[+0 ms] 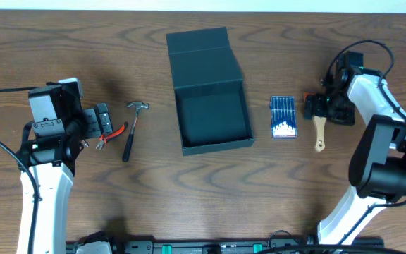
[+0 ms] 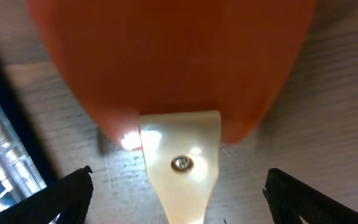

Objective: Pack container
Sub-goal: 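Reach the right gripper to the orange scraper and grasp its wooden handle, then carry the scraper with the right gripper and lower it into the box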

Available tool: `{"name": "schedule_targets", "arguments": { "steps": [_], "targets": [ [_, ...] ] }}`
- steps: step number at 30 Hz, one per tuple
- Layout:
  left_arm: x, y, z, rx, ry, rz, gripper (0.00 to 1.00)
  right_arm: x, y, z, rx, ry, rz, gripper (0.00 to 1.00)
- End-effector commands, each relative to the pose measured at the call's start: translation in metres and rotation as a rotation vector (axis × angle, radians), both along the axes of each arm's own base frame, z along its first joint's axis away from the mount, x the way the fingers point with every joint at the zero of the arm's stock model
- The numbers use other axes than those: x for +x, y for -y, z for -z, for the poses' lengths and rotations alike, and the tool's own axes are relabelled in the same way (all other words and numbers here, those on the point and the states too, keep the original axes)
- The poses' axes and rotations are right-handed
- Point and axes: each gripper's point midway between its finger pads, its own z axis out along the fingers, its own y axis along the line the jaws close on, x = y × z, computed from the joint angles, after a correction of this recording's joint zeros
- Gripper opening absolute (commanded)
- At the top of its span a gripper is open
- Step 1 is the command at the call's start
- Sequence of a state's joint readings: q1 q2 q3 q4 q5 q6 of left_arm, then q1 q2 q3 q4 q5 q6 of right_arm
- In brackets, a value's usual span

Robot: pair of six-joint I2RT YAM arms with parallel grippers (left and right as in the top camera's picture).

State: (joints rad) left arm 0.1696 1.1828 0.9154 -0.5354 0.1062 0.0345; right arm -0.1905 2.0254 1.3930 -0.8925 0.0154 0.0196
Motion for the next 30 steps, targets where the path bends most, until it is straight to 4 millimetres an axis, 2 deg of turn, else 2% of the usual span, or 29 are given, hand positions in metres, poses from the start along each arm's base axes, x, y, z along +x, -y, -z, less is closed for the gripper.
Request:
{"name": "schedule_targets", "arguments": {
  "steps": [1,9,11,15,20,23,26,30],
  "targets": [
    [0.004,0.000,-0.007,0.003,0.014,0.017,0.98,0.004,0.005,0.011,-0.001,-0.006,0.039,0.88],
    [0.004,0.000,-0.007,0.003,0.014,0.017,0.98,0.008,0.006,0.018,-0.002,0.002,0.039,0.81],
    [0.004,0.000,-0.007,0.003,0.014,0.017,0.98,0.008,0.006,0.018,-0.002,0.002,0.039,0.75],
    [0.004,0.000,-0.007,0.003,0.015,0.017,0.98,0.005,0.006,0.018,0.001,-0.011,0.040,0.56],
    [0.004,0.000,-0.007,0.003,0.014,0.017,0.98,0.002,0.005,0.018,0.003,-0.024,0.039,0.46],
    [0.004,0.000,-0.007,0.003,0.015,0.017,0.98,0.001,0.005,0.018,0.004,-0.027,0.039,0.45],
    [0.004,0.000,-0.007,0.003,0.015,0.017,0.98,0.002,0.005,0.011,0.001,-0.016,0.034,0.35],
    [0.004,0.000,-0.007,0.003,0.014,0.017,0.98,0.014,0.006,-0.021,-0.015,0.073,0.032,0.23]
  ]
}}
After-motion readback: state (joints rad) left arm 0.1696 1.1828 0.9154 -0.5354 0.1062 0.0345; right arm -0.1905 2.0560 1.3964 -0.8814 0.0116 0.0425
